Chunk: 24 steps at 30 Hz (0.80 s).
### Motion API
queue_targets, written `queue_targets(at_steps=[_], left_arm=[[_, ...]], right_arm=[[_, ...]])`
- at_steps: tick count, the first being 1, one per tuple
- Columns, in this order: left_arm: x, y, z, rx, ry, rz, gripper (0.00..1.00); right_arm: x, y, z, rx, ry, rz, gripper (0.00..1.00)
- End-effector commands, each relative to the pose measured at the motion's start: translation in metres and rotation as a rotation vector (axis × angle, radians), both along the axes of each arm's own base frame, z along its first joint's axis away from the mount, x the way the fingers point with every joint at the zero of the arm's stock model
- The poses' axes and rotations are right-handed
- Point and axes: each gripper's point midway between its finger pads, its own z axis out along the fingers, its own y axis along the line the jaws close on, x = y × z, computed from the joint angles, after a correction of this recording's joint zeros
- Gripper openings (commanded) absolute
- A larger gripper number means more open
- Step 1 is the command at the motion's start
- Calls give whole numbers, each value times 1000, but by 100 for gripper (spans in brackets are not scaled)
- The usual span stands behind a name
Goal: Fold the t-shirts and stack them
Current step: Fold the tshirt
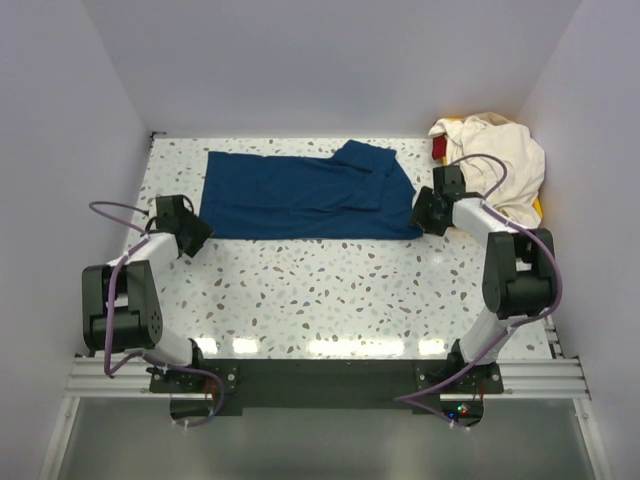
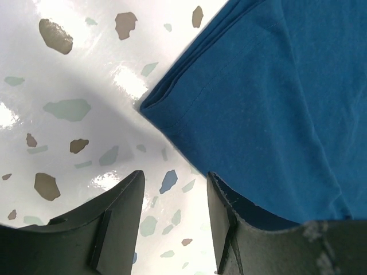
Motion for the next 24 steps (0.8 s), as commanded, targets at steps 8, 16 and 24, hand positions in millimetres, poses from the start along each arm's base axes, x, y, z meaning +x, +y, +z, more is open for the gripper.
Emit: queue_targets(at_steps=[8,16,24], left_arm=[[14,18,2,62,-44,60,47],[23,27,-2,99,-38,82,43],[24,31,-14,118,-3,87,29]], right_arm=[[18,-3,-10,-34,-11,6,39],[18,-15,-13,-97,25,10,19],[13,-17,-8,-85,27,5,49]])
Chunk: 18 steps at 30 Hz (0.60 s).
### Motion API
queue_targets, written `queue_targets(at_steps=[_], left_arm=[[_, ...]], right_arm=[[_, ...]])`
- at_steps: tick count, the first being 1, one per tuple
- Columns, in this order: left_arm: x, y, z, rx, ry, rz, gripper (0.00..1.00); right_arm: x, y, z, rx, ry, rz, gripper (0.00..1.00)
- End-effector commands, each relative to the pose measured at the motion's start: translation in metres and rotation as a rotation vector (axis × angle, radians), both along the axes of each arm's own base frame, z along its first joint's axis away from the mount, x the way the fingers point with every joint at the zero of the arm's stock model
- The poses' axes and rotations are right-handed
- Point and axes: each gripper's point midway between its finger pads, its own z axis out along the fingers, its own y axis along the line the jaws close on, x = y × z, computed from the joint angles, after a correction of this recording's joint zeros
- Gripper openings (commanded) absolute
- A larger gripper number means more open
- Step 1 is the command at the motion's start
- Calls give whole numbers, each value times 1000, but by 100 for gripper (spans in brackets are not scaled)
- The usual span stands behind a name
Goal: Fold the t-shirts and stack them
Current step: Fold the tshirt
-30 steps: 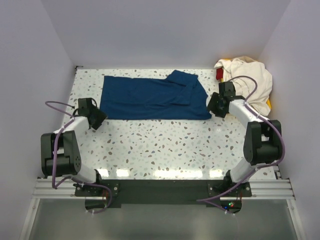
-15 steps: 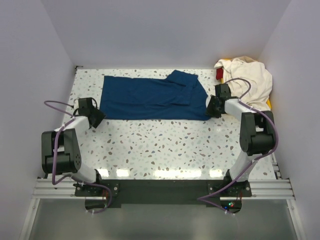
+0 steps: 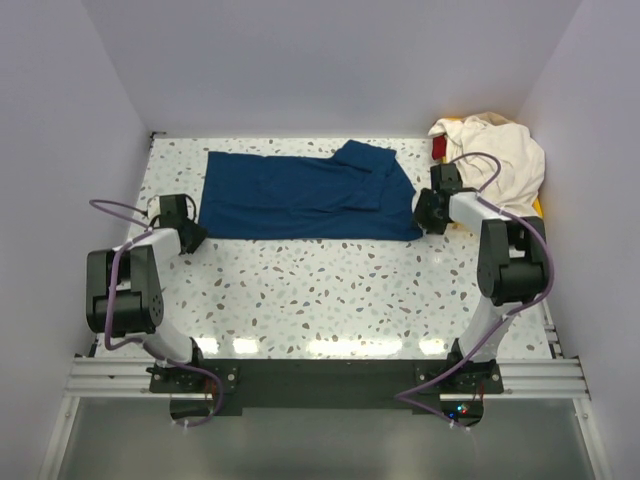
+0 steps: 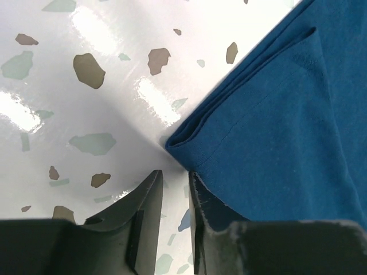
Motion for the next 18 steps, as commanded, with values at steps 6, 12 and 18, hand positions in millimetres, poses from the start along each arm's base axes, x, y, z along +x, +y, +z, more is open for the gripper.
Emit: queue_targets(at_steps=[6,12,18], left_arm=[[12,10,3,36,-27,18,16],[11,9,0,31,-19,15,11],[13,9,0,29,-21,15,8]], right_arm=[[-13,-1,31,23,-77,-23,59],[-22,9,16,103,-81,-52,57],[-19,16,3,141,-77,-56,50]])
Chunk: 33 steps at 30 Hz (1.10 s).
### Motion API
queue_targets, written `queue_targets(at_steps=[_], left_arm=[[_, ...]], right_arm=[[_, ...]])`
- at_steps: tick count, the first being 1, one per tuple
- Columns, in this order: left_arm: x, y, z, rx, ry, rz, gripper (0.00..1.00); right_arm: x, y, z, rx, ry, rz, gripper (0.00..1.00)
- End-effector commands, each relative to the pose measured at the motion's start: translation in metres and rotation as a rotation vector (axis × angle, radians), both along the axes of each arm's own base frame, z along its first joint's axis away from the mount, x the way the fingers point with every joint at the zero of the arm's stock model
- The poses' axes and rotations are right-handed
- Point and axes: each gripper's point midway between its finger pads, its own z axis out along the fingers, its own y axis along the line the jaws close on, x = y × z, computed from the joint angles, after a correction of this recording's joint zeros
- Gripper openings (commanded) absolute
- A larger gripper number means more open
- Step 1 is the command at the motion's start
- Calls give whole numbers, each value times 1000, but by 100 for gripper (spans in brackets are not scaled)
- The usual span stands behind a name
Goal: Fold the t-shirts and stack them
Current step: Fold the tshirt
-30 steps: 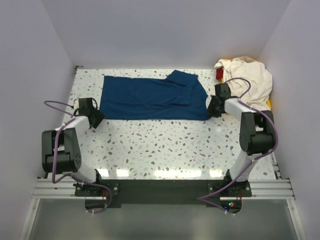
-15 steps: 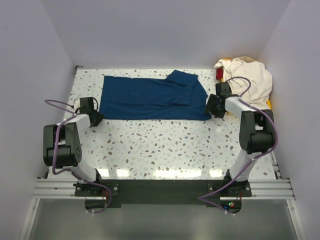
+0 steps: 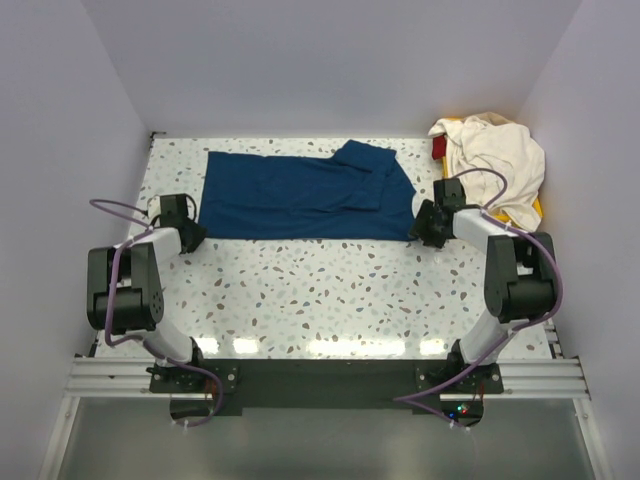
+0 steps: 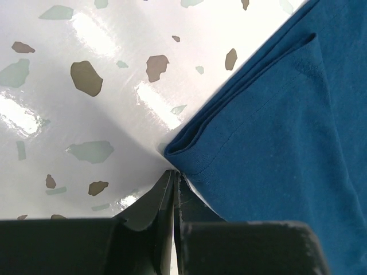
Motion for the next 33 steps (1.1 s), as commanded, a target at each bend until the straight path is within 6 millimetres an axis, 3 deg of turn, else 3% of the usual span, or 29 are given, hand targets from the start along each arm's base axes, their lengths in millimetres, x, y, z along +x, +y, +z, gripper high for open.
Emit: queue_targets(at_steps=[1,4,8,13,18,29,32,33], left_arm=[[10,7,3,20,-19,9,6],[10,8,3,23,-14,18,2],[8,5,9,16,-28,11,4],[-5,4,18,20,-51,13,27],[-2,1,33,10,-112,11,41],[20,0,19,-18,-121,16,49],[24,1,15,-21,-117,26,48],[25,2,15,-20,-114,31,42]], right_arm=[[20,6,5,51,-68,-20,45],[26,6,2,50,-71,-22,38],[28,6,0,46,-61,-19,37],[24,3,0,25,-58,-15,39],[23,3,-2,28,-54,-14,39],[25,4,-5,30,-48,-12,37],[26,4,-5,25,-47,-12,35],[26,3,-5,24,-47,-12,34]])
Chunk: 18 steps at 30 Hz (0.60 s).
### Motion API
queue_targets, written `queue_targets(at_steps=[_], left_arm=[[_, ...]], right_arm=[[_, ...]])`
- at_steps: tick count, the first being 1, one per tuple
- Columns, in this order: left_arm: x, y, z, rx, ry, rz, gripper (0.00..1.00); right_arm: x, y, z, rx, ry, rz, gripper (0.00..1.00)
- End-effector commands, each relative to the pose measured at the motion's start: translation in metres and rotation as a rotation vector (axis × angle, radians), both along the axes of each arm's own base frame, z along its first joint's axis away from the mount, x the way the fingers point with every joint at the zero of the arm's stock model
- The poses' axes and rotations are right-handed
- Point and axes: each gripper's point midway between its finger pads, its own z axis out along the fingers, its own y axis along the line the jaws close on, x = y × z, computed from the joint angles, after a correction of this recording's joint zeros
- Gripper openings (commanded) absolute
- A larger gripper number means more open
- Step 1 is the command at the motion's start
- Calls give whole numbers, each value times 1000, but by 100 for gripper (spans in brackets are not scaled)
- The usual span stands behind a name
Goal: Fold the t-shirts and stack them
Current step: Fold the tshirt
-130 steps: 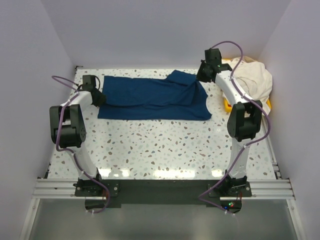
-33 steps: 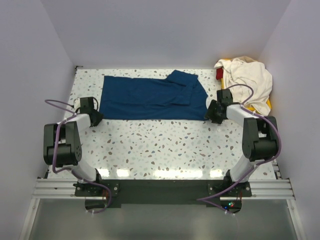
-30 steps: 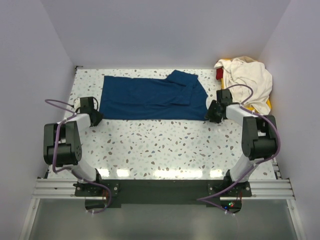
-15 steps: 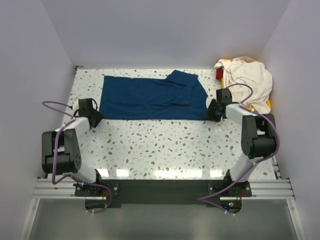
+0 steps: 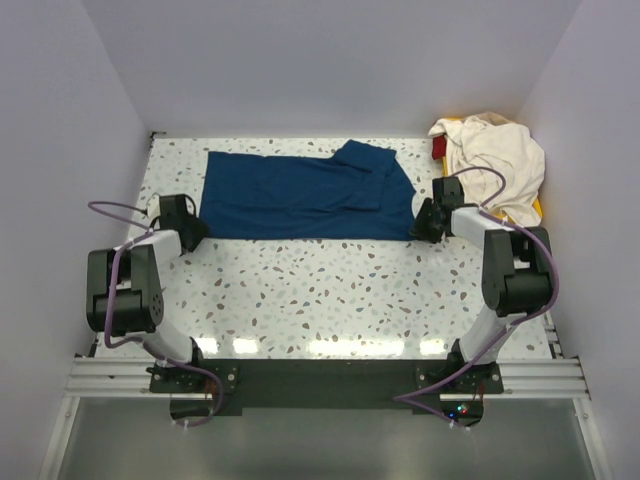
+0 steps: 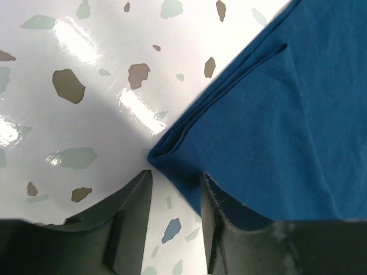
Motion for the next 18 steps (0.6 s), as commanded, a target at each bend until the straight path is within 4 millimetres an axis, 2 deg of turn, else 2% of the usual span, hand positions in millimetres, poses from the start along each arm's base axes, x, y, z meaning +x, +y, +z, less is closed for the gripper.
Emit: queue_targets(at_steps=[1,4,5,6,7,9,12,13,14,16,18], left_arm=[[16,8,5,8,-37,36,39],[16,10,1,18,-20,44,26],[16,11,0,21,-15,45,19],[18,11,0,23,-5,44,4],[20,12,-2,23,1,43,0],[11,13,-4,28,51,47,0],[1,15,2,49,78,55,0],[-1,19,10,67,70,67,0],[-9,20,9,73,96,68,0],[-16,22,17,91,98,70,0],[-32,21,14,99,134,67,0]], right_arm=[[10,-2,1,-7,-18,-4,31],[11,-3,0,-8,-15,-4,22],[11,-3,0,-8,-15,-4,20],[10,-3,-1,-10,-9,-2,16],[11,-4,0,-17,-7,-4,9],[8,-5,4,-21,-1,-2,1],[0,-11,12,-32,9,-19,1],[-3,-11,14,-31,13,-20,1],[-5,-13,23,-32,-1,-25,1],[-16,-18,26,-46,29,-41,0],[-28,-23,32,-60,51,-63,0]])
